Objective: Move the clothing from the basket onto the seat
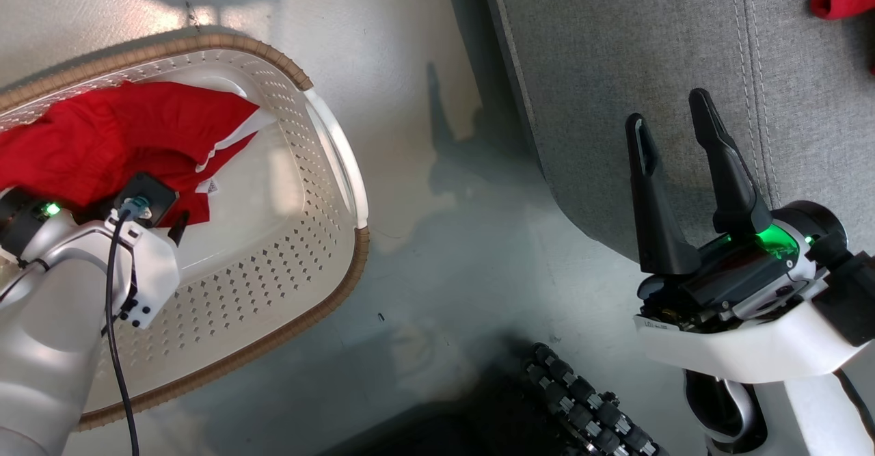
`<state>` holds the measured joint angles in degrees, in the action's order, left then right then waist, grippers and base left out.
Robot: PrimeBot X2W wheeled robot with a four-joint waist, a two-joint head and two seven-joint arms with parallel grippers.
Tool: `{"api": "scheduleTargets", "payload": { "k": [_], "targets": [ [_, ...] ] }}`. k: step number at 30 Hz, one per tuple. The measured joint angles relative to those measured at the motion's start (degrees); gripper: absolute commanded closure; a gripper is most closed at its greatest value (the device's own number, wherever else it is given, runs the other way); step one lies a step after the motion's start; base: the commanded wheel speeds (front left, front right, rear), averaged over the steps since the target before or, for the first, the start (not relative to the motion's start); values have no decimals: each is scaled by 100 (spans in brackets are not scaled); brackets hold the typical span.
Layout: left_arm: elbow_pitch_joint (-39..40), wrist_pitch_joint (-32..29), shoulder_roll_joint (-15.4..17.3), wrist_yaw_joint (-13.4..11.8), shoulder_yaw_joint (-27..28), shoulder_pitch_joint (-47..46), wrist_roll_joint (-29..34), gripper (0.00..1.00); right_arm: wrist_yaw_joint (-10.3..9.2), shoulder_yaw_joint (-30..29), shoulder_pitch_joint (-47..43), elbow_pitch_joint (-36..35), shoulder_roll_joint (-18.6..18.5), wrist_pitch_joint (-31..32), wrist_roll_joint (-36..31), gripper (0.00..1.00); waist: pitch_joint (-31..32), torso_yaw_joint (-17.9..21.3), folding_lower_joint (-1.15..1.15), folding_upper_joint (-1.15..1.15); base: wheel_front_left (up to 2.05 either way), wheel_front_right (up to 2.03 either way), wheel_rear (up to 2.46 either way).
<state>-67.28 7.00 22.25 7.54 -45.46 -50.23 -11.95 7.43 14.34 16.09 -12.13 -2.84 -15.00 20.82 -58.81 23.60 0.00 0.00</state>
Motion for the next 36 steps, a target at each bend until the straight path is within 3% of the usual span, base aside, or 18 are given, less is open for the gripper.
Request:
{"api": "scheduleTargets", "payload": {
  "k": [1,2,3,4,13,20,36],
  "targets": [
    [-55,-13,-2,7,-21,-50,1,0,0,-9,-21,-11,0,0,1,0,-6,-1,0,0,0,0,0],
    [-96,-19,-5,16,-32,-82,1,25,0,-11,-23,-15,0,0,3,0,-9,0,0,0,0,0,0],
    [-133,-20,-12,19,-53,-110,5,59,0,-10,-23,-29,0,0,21,0,-10,0,0,0,0,0,0],
    [-175,-25,-12,19,-80,-151,23,100,0,-10,-23,-38,0,0,42,0,-11,0,0,0,0,0,0],
    [-361,230,4,-85,-163,-292,62,100,0,40,19,-30,0,0,93,0,51,13,0,0,0,0,0],
    [-170,694,-56,-105,85,-138,-290,100,0,105,155,122,1,-14,49,0,310,7,0,0,0,0,0],
    [2011,792,-457,-102,824,1243,-1034,100,0,-130,129,915,12,-14,-571,0,1680,-697,0,0,0,0,0]
  ]
}}
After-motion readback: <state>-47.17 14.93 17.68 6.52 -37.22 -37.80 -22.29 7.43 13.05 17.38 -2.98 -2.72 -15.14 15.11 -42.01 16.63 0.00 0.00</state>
